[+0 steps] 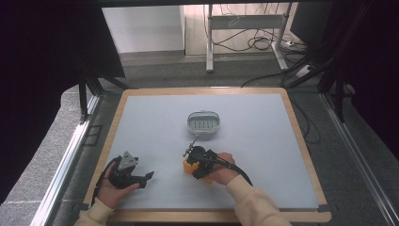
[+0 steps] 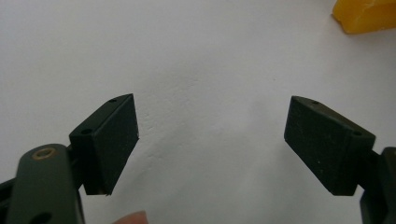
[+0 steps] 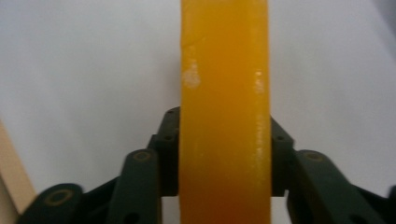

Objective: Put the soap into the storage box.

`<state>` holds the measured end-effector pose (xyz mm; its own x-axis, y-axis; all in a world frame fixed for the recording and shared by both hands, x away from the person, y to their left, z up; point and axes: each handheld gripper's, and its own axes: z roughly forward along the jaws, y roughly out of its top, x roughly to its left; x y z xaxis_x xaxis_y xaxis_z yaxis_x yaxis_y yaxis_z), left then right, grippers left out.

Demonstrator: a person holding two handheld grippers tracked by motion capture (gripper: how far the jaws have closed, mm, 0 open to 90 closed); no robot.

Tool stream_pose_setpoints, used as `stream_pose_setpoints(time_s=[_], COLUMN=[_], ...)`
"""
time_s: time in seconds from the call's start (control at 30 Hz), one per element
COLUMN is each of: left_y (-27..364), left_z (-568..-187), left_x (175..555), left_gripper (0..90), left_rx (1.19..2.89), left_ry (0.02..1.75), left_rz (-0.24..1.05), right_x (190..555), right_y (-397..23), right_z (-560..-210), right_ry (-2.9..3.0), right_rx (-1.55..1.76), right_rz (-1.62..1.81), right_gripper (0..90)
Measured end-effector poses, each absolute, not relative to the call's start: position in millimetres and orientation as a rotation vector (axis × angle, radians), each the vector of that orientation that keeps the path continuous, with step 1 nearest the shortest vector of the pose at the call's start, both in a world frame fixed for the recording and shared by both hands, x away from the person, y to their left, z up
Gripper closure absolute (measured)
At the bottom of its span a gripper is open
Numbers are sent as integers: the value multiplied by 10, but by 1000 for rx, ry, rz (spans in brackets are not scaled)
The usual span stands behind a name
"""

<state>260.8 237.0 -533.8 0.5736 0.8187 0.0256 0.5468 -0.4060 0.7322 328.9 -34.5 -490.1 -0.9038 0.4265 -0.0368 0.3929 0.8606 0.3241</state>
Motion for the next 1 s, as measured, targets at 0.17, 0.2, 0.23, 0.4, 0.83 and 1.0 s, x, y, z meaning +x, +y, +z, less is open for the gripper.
stream_pose_setpoints(time_s=[0.17, 0.2, 0.23, 0.4, 0.83, 1.0], left_y=[2364, 2364, 2366, 2370, 2372, 2369], left_z=[-5333, -5333, -5332, -5332, -5329, -5330], left_x=[2603, 2603, 2604, 2606, 2604, 2605], left_gripper=[180, 180, 180, 180, 180, 180], left_rx=[2119, 2119, 2117, 2115, 2115, 2118], left_ry=[1079, 1079, 1081, 1082, 1081, 1080], left_rz=[505, 505, 504, 505, 509, 506], right_x=[3289, 3289, 3289, 3291, 3258, 3250], right_y=[-343, -343, -343, -355, -475, -544], right_z=[-4896, -4896, -4895, -4882, -4641, -4541], right_ry=[2929, 2929, 2929, 2930, 2899, 2889], right_rx=[653, 653, 652, 639, 620, 613], right_rz=[471, 471, 471, 473, 571, 610], right_gripper=[610, 610, 610, 613, 614, 614])
